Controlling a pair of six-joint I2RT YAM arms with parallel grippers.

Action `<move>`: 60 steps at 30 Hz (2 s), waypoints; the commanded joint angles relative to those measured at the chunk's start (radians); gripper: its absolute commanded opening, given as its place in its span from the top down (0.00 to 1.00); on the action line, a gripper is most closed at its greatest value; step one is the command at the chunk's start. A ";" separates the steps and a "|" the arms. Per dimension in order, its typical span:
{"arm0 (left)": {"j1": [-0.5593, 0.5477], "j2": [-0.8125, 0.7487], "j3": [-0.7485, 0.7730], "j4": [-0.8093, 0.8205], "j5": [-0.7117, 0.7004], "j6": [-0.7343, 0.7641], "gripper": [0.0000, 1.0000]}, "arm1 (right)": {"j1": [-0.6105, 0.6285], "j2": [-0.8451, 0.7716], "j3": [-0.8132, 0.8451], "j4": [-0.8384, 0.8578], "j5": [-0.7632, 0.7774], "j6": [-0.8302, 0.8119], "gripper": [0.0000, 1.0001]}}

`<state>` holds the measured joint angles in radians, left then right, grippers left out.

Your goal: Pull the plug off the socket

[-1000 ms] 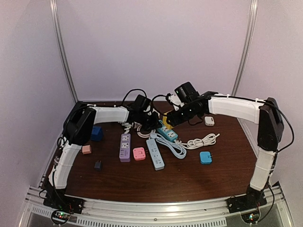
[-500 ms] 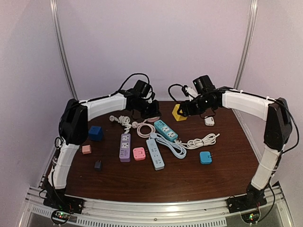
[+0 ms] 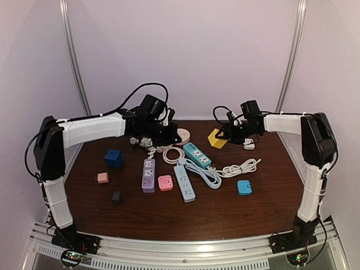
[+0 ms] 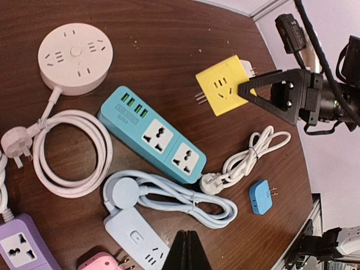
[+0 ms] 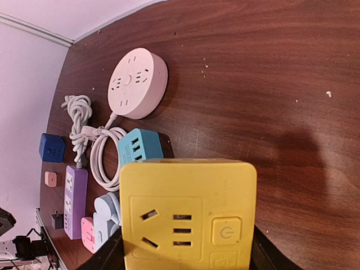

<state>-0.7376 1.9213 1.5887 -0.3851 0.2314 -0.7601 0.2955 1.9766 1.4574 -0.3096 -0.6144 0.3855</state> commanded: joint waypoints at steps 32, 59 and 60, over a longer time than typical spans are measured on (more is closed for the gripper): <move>-0.011 -0.181 -0.187 -0.001 -0.130 0.045 0.96 | -0.063 0.092 -0.100 0.195 -0.083 0.126 0.25; 0.092 -0.461 -0.314 -0.084 -0.366 0.177 0.71 | -0.004 -0.289 -0.236 0.075 0.384 0.004 0.00; 0.100 -0.482 -0.327 -0.086 -0.383 0.186 0.67 | 0.000 -0.316 -0.252 0.079 0.411 0.001 0.00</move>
<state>-0.6643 1.5196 1.3052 -0.4747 -0.0608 -0.6296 0.2695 1.7615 1.2526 -0.2173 -0.3573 0.4225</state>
